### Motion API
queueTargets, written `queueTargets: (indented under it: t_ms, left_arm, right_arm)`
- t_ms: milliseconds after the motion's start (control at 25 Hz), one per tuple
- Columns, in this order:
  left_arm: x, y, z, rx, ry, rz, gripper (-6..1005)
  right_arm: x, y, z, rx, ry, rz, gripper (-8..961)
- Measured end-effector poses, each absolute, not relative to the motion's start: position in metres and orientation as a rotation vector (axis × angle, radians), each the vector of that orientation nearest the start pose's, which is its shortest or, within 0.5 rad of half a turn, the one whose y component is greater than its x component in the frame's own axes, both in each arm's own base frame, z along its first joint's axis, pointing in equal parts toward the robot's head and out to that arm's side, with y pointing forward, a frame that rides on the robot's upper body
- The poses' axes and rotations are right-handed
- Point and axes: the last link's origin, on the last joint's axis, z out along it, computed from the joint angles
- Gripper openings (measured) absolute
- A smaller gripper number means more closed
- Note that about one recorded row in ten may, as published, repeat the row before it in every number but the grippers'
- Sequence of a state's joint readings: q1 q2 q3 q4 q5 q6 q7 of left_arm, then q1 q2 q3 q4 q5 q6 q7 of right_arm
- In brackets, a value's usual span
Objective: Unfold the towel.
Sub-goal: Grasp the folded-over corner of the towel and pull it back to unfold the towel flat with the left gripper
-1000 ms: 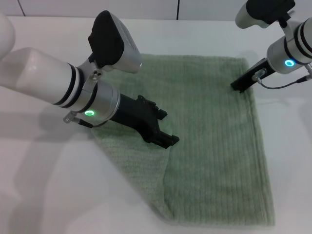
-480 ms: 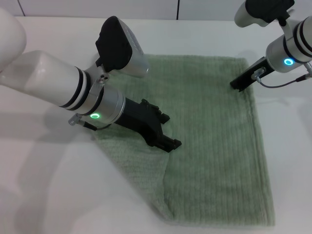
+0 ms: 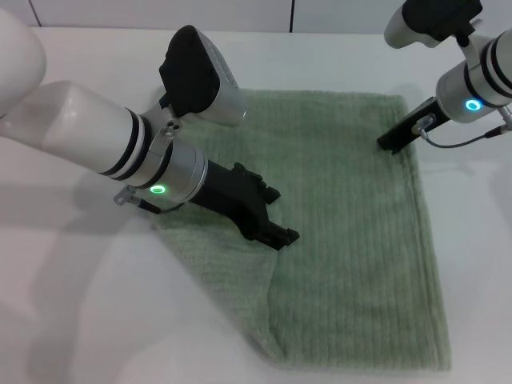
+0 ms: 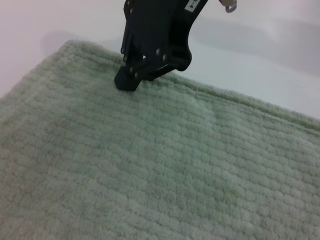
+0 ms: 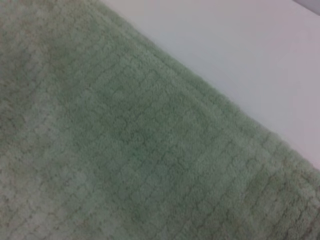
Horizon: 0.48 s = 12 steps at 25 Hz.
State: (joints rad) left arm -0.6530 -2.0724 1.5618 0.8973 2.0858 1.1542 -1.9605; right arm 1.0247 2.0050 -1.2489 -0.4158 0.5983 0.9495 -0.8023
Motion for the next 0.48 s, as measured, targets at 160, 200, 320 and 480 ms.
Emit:
queueTargets:
  t_ms: [160, 200, 320, 480]
  left_arm:
    - [-0.1837, 0.3532, -0.0888, -2.972, -0.460, 0.124, 783]
    - [-0.1837, 0.3523, -0.0900, -2.974, -0.457, 0.131, 779]
    - [-0.1833, 0.3516, -0.0917, -2.976, -0.452, 0.140, 769]
    - [-0.1823, 0.3519, -0.0915, -2.975, -0.447, 0.139, 738]
  right_arm:
    - [0.2124, 0.4435, -0.0448, -2.489, 0.881, -0.448, 0]
    - [0.2124, 0.4435, -0.0448, -2.489, 0.881, -0.448, 0]
    - [0.2126, 0.4434, -0.0449, -2.489, 0.880, -0.450, -1]
    - [0.2127, 0.4433, -0.0449, -2.489, 0.879, -0.451, -1]
